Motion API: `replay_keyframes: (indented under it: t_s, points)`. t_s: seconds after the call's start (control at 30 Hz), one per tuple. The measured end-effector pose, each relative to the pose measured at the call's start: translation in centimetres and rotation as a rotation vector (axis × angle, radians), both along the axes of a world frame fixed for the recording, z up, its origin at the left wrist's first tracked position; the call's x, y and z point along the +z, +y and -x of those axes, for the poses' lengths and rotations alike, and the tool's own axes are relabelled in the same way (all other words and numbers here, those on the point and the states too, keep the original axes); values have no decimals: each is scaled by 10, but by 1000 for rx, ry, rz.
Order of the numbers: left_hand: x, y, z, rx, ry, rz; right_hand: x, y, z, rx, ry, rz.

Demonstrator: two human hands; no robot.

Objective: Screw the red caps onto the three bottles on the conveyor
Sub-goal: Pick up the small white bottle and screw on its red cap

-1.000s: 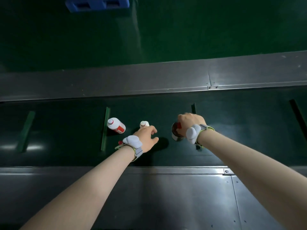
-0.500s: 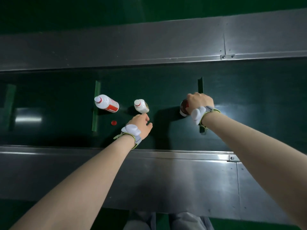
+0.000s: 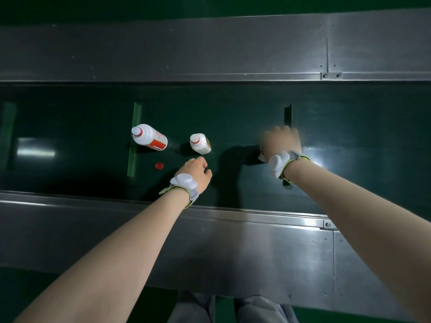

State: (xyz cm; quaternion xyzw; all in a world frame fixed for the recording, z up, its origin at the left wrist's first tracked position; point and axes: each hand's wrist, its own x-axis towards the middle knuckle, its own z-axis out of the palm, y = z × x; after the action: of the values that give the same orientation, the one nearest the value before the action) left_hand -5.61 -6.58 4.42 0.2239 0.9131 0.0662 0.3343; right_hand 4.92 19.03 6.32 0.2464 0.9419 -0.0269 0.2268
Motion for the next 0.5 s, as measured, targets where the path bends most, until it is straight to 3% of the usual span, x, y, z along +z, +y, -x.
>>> replay_keyframes:
  t_s: [0.23, 0.5]
  points:
    - [-31, 0, 7, 53, -6, 105, -16, -41, 24, 144, 113, 175]
    - [-86, -4, 4, 35, 108, 199, -68, -90, 30, 113, 96, 328]
